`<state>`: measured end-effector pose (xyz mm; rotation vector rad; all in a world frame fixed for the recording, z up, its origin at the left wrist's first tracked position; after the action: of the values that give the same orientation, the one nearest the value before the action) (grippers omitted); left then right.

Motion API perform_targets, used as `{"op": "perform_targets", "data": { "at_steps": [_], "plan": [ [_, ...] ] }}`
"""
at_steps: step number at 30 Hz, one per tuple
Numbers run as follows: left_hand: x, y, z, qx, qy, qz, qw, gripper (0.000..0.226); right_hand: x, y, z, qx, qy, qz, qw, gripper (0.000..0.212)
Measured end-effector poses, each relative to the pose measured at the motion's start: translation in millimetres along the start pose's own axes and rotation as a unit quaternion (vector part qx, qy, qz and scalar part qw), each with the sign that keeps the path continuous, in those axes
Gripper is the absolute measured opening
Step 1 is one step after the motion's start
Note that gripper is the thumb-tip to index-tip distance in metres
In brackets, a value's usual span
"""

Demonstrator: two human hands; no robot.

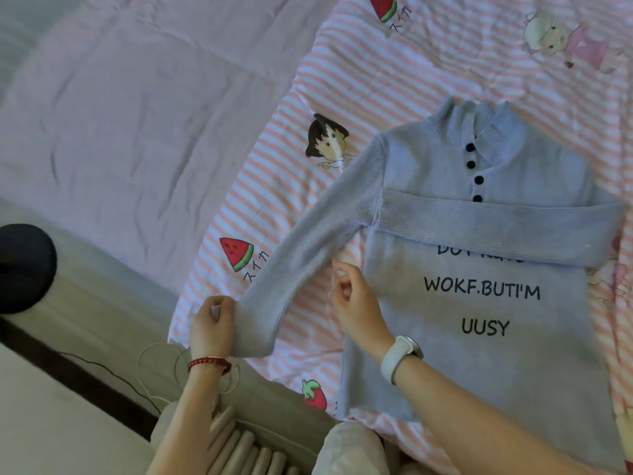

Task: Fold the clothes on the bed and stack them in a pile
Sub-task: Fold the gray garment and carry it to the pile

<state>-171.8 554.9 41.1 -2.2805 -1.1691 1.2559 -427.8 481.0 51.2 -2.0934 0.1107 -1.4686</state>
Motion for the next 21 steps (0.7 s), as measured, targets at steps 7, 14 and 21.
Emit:
{"op": "perform_targets", "data": {
  "at_steps": [7, 14, 21],
  "plan": [
    [-19, 7, 30, 0.109, 0.328, 0.127, 0.930, 0.043, -2, 11, 47, 0.182, -0.339, -0.069, 0.921, 0.052],
    [-47, 1, 33, 0.094, 0.340, 0.207, 0.912, 0.028, -12, 18, 43, 0.220, -0.324, -0.049, 0.919, 0.046],
    [-69, -59, 47, 0.274, 0.198, 0.242, 0.910, 0.019, -2, 12, 35, 0.152, 0.174, 0.147, 0.962, 0.020]
  ]
}}
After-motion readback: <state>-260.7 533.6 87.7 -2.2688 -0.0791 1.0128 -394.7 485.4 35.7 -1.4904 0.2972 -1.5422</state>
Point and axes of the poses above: each hand's wrist, its own y-axis towards the middle knuckle, its own z-axis out of the palm, x = y × z, the point moved 8 cm from there along y, towards the middle knuckle, and after that the axes turned 8 degrees about x, right-handed, at the moved point
